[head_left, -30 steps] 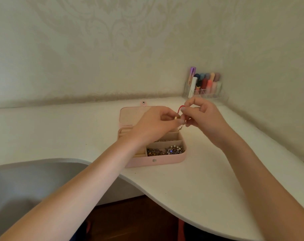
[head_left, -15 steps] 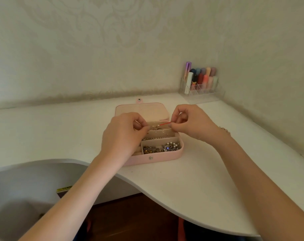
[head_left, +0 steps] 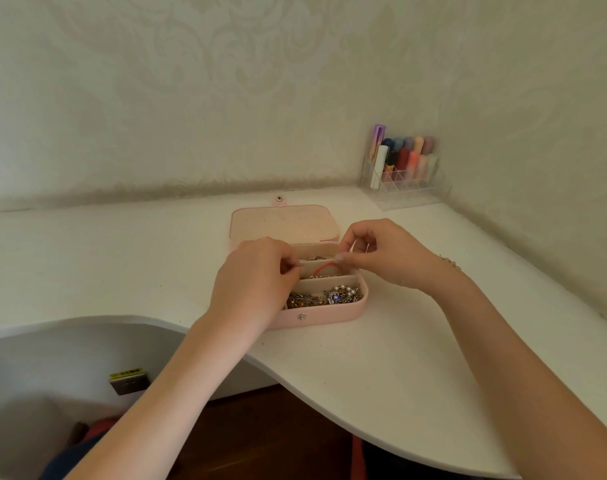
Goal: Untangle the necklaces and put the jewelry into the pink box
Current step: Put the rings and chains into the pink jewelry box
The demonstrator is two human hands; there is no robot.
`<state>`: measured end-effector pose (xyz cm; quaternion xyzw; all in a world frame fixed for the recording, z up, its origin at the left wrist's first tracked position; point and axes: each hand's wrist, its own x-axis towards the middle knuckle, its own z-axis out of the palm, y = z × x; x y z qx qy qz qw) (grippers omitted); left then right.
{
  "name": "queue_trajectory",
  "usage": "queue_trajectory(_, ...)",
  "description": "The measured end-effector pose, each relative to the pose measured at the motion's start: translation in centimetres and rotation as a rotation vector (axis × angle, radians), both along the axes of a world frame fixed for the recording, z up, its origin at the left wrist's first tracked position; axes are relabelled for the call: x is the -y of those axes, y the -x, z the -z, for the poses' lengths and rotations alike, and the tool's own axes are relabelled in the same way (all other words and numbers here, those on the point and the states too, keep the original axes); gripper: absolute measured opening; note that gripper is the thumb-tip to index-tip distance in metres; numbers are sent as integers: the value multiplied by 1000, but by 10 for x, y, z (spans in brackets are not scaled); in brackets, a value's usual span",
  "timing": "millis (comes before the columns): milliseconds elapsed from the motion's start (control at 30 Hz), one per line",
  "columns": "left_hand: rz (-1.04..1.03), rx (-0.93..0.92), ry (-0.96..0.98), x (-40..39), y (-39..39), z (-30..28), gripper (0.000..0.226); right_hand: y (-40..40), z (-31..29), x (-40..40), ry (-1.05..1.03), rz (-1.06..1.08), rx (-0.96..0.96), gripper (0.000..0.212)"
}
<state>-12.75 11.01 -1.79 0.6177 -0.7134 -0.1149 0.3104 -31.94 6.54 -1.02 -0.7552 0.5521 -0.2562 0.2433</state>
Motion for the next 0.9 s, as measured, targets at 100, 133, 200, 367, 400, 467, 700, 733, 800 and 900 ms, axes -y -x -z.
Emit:
queue_trajectory(100, 13, 25, 6, 1, -1, -2, 12, 16, -3, 6, 98, 191, -46, 17)
queue_trajectory(133, 13, 24, 15, 1, -1, -2, 12, 24, -4, 7, 140, 278, -89, 18)
queue_trajectory(200, 11, 19, 30, -1, -2, -2, 10, 44, -6, 9, 163, 442, -204, 26)
queue_trajectory(367, 18, 16, 37, -3, -1, -1, 10, 78, -4, 12, -204, 565, -485, 44)
queue_trajectory(400, 15, 17, 32, -3, 0, -1, 9, 77, -2, 13, -256, 540, -498, 44)
queue_trajectory(467, 8, 15, 24, -2, 0, 0, 9, 73, 2, 16, -261, 512, -459, 37)
queue_trajectory(700, 15, 2, 22, -1, 0, 1, 8, 50, -10, 5, -180, 354, 167, 19)
queue_trajectory(733, 18, 18, 32, 0, 1, 2, 10, 43, -15, 1, -206, 311, 281, 15)
queue_trajectory(800, 35, 36, 48, 2, 4, 1, 23, 29, -23, -5, -286, 166, 459, 14)
queue_trajectory(900, 110, -95, -47, 3, 13, -9, 43, 11, -29, -14, -381, -97, 716, 15)
